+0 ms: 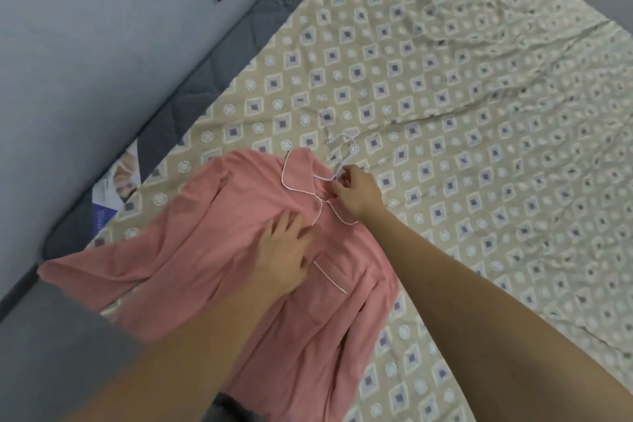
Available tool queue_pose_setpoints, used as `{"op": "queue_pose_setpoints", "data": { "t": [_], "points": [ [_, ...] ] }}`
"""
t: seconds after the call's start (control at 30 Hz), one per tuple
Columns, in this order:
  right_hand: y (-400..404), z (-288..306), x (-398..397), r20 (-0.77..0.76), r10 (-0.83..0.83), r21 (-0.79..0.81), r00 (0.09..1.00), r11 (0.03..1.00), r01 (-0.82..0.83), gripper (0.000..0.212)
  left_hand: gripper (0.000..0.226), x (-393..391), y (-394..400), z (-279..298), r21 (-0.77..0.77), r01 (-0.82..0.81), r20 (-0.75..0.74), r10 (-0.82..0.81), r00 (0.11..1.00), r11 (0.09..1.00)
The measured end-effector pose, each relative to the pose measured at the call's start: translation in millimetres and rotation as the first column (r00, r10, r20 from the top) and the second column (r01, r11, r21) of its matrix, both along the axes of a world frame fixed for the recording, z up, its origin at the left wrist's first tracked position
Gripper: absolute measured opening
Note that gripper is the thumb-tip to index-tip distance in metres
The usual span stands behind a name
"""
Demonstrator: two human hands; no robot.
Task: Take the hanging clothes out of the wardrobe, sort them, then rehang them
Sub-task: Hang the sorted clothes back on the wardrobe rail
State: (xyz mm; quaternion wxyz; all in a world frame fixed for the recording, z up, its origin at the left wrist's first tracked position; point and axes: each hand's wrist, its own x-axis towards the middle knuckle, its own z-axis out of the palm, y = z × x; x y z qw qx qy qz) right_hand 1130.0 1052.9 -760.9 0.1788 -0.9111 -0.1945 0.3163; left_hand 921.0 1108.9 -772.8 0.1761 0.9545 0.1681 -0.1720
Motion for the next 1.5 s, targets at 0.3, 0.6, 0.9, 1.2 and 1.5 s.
{"op": "queue_pose_setpoints", "data": {
  "t": [0.3,0.6,0.9,1.2,1.5],
  "points": [
    [21.2,-10.8,-0.3,-0.176,-0.207,0.208,0.962,0.948,0.242,0.039,0.074,0.9,-2.0,-6.0,-0.019,-0.055,0.025,0.055,0.998,0.998],
    [21.1,141.8,-45.9,0.009,0.009,0.291,1.000,0.957,-0.011,0.047,0.059,-23.8,2.5,99.4,-0.107,-0.127,0.088,0.137,0.987,0.986],
    [-10.8,362.2,-152.5,0.106,0.295,0.524,0.950,0.795,-0.305,0.046,0.081,-139.8,-50.5,281.6,-0.039,-0.322,0.332,0.316,0.889,0.946],
    [-108.7,549.5,-324.1,0.241,0.602,0.729,0.761,0.406,-0.551,0.042,0.062,-302.7,-204.3,460.5,0.029,-0.674,0.611,0.520,0.597,0.739],
    [-244.4,672.2,-489.5,0.289,0.820,0.792,0.494,0.085,-0.604,0.043,0.048,-437.3,-405.9,556.3,0.064,-0.934,0.747,0.604,0.278,0.351]
  ]
}}
